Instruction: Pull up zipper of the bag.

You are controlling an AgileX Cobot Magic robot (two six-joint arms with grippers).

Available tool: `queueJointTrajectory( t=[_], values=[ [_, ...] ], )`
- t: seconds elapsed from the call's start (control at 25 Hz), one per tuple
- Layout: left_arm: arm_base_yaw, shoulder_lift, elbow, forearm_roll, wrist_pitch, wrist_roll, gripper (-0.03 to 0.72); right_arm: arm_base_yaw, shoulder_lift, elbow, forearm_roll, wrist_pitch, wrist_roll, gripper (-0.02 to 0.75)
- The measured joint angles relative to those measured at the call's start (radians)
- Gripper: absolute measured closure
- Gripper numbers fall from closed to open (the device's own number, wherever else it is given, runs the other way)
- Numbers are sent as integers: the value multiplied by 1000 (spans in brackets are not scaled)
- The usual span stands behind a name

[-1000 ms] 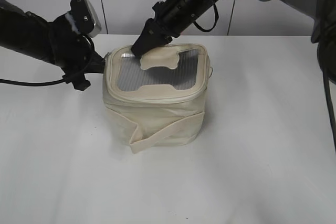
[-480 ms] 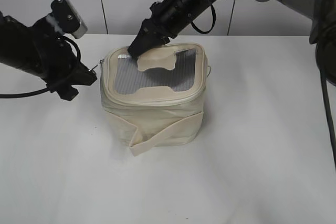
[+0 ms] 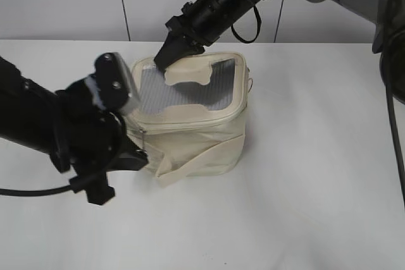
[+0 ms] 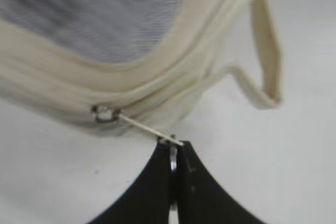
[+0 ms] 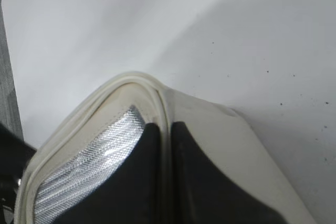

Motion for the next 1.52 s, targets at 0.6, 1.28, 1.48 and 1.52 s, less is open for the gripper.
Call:
queueJointTrajectory(
  t=[0.6, 1.28, 1.48, 1.52],
  values=[
    [-311, -7, 16, -408, -190, -13, 527, -14, -1, 0, -7, -25, 50, 358],
    [244, 54, -365, -356, 394, -136, 351, -338, -271, 441, 77, -83, -16, 450],
    [165, 334, -758, -150, 508, -246, 351, -382, -556, 1030, 357, -421, -424, 457],
    [143, 374, -824, -105, 522, -271, 349, -382, -591, 1107, 418, -476, -511, 457]
  ],
)
